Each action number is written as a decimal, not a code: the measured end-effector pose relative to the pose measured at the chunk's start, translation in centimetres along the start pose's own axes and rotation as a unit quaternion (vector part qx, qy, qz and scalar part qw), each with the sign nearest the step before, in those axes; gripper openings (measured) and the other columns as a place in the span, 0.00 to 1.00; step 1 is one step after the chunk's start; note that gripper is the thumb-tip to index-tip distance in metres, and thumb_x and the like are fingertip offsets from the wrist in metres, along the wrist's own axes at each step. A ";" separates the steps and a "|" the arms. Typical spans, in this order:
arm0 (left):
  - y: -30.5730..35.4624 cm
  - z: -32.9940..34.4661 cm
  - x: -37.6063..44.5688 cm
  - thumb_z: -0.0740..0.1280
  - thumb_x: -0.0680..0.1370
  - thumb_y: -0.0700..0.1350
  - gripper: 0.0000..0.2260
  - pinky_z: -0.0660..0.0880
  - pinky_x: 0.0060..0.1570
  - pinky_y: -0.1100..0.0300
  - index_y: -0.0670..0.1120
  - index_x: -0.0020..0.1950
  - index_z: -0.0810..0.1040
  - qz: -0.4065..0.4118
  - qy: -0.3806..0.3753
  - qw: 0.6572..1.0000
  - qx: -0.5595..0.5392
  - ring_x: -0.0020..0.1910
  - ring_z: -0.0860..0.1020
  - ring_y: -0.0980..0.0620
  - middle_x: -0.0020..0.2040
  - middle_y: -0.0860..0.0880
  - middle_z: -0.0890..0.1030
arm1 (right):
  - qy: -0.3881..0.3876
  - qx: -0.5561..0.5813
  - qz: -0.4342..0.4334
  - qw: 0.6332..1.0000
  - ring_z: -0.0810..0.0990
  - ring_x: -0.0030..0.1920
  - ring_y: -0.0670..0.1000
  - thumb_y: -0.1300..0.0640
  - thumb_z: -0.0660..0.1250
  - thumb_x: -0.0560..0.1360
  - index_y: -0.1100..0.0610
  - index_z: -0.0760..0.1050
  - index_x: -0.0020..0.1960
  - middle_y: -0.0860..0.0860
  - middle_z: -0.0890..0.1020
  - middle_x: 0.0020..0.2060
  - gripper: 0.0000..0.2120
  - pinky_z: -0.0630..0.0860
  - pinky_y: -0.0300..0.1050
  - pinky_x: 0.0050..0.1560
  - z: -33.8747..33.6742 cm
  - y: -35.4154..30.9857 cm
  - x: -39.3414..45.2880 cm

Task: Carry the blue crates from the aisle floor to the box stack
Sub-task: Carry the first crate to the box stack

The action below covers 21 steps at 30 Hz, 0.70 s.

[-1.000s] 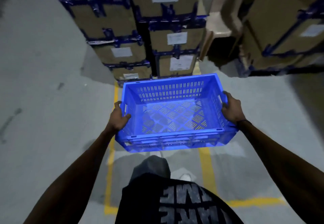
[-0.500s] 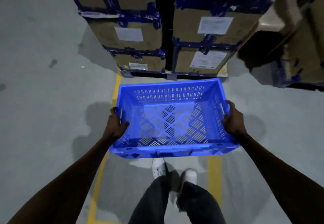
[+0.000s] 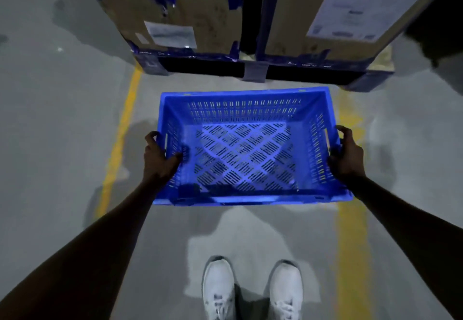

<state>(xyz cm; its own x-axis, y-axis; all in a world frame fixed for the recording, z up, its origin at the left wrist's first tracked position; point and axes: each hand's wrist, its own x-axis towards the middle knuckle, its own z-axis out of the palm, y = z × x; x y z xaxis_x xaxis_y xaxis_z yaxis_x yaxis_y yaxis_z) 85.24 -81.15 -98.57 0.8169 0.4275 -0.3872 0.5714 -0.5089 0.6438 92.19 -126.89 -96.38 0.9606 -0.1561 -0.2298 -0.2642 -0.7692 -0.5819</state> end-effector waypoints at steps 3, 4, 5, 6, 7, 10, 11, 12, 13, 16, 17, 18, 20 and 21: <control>-1.7 2.8 2.2 0.69 0.61 0.63 0.42 0.76 0.47 0.45 0.50 0.70 0.59 -0.002 0.005 1.000 0.000 0.52 0.78 0.34 0.57 0.37 0.77 | -0.008 0.003 -0.003 1.000 0.80 0.40 0.65 0.72 0.63 0.68 0.54 0.65 0.72 0.64 0.83 0.43 0.34 0.75 0.54 0.43 3.1 2.5 1.5; -2.2 3.6 2.8 0.68 0.61 0.63 0.42 0.75 0.46 0.47 0.49 0.71 0.59 0.004 0.003 1.000 0.003 0.51 0.78 0.35 0.56 0.37 0.77 | -0.008 0.001 -0.008 1.000 0.80 0.40 0.65 0.72 0.63 0.68 0.55 0.64 0.72 0.64 0.83 0.43 0.34 0.75 0.54 0.43 3.7 3.0 1.7; -2.4 4.3 3.1 0.68 0.61 0.63 0.43 0.74 0.45 0.47 0.49 0.71 0.59 0.010 0.002 1.000 0.006 0.51 0.78 0.35 0.56 0.37 0.77 | -0.006 0.002 -0.015 1.000 0.80 0.40 0.64 0.71 0.64 0.69 0.56 0.64 0.73 0.64 0.83 0.43 0.33 0.74 0.54 0.43 4.2 3.4 1.8; -2.7 4.9 3.6 0.69 0.61 0.63 0.43 0.75 0.46 0.46 0.49 0.71 0.59 0.015 0.003 1.000 0.007 0.51 0.78 0.35 0.56 0.37 0.77 | -0.003 0.008 -0.014 1.000 0.79 0.40 0.62 0.69 0.64 0.70 0.57 0.64 0.73 0.63 0.82 0.42 0.32 0.72 0.52 0.43 4.4 3.7 1.9; -2.8 5.4 4.0 0.69 0.61 0.63 0.43 0.76 0.47 0.44 0.50 0.71 0.58 0.016 0.002 1.000 0.007 0.51 0.78 0.35 0.57 0.37 0.77 | -0.002 0.017 -0.012 1.000 0.77 0.39 0.60 0.67 0.64 0.71 0.58 0.64 0.73 0.62 0.81 0.42 0.31 0.71 0.51 0.44 4.6 4.0 1.8; -3.5 6.5 4.9 0.71 0.61 0.63 0.44 0.78 0.52 0.39 0.50 0.71 0.57 0.020 -0.014 1.000 -0.003 0.54 0.79 0.36 0.60 0.37 0.76 | -0.001 0.033 -0.012 0.999 0.78 0.42 0.61 0.69 0.63 0.72 0.58 0.63 0.74 0.63 0.82 0.41 0.31 0.71 0.50 0.45 5.2 4.7 1.7; -3.6 6.6 5.0 0.72 0.61 0.63 0.45 0.78 0.54 0.38 0.51 0.72 0.57 0.018 -0.021 1.000 -0.005 0.55 0.79 0.36 0.62 0.38 0.76 | -0.007 0.043 -0.011 0.999 0.79 0.43 0.63 0.69 0.62 0.72 0.57 0.62 0.74 0.62 0.82 0.40 0.32 0.71 0.50 0.45 5.4 4.9 1.7; -3.8 6.6 5.1 0.73 0.60 0.63 0.47 0.77 0.56 0.36 0.51 0.73 0.56 0.016 -0.027 0.999 -0.003 0.57 0.79 0.36 0.64 0.38 0.75 | -0.014 0.049 -0.006 0.999 0.79 0.44 0.63 0.68 0.62 0.72 0.57 0.61 0.75 0.60 0.81 0.40 0.32 0.70 0.49 0.45 5.5 5.2 1.6; -3.6 6.5 5.0 0.72 0.59 0.65 0.51 0.76 0.59 0.36 0.50 0.76 0.55 0.014 -0.032 0.999 0.005 0.60 0.77 0.35 0.66 0.37 0.74 | -0.019 0.056 -0.009 0.998 0.79 0.44 0.61 0.65 0.62 0.72 0.57 0.60 0.76 0.58 0.81 0.42 0.33 0.69 0.48 0.46 5.6 5.4 1.4; -3.0 6.0 3.4 0.71 0.54 0.72 0.64 0.66 0.68 0.36 0.48 0.83 0.48 0.012 -0.053 0.997 0.060 0.71 0.67 0.32 0.73 0.37 0.67 | -0.037 0.031 -0.032 0.998 0.79 0.55 0.62 0.52 0.67 0.72 0.59 0.55 0.79 0.60 0.79 0.61 0.39 0.70 0.47 0.52 5.5 5.8 0.6; -2.8 5.9 2.5 0.72 0.51 0.73 0.68 0.64 0.70 0.35 0.50 0.83 0.45 0.002 -0.060 0.995 0.074 0.73 0.64 0.33 0.74 0.38 0.65 | -0.047 0.033 -0.036 0.998 0.77 0.62 0.61 0.50 0.72 0.72 0.58 0.54 0.80 0.57 0.74 0.68 0.43 0.72 0.48 0.57 5.7 6.2 0.2; -2.8 5.9 1.5 0.73 0.47 0.75 0.72 0.62 0.71 0.34 0.53 0.83 0.42 -0.011 -0.067 0.994 0.083 0.74 0.63 0.33 0.75 0.39 0.63 | -0.062 0.046 -0.019 0.997 0.74 0.67 0.58 0.50 0.77 0.70 0.58 0.52 0.80 0.53 0.71 0.72 0.49 0.71 0.48 0.62 5.7 6.0 -0.4; -3.1 6.2 -0.4 0.75 0.42 0.76 0.78 0.61 0.72 0.33 0.56 0.82 0.36 -0.042 -0.087 0.991 0.090 0.75 0.61 0.34 0.76 0.39 0.60 | -0.088 0.058 0.016 0.994 0.70 0.71 0.56 0.45 0.83 0.61 0.56 0.49 0.81 0.52 0.67 0.74 0.61 0.70 0.53 0.68 6.0 5.9 -1.5; -3.2 6.5 -1.3 0.76 0.41 0.75 0.79 0.61 0.72 0.32 0.58 0.81 0.34 -0.050 -0.092 0.990 0.093 0.76 0.60 0.34 0.76 0.40 0.59 | -0.098 0.048 0.029 0.994 0.67 0.73 0.56 0.39 0.83 0.56 0.55 0.45 0.81 0.52 0.64 0.75 0.67 0.69 0.55 0.71 6.4 5.9 -2.0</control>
<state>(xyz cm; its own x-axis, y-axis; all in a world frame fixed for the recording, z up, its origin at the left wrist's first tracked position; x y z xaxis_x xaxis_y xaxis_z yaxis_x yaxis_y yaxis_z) 82.89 -84.90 -104.43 0.7455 0.3477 -0.5685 0.6413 -0.6065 0.4700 88.17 -127.21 -104.35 0.9109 -0.0662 -0.4072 -0.3340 -0.6978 -0.6337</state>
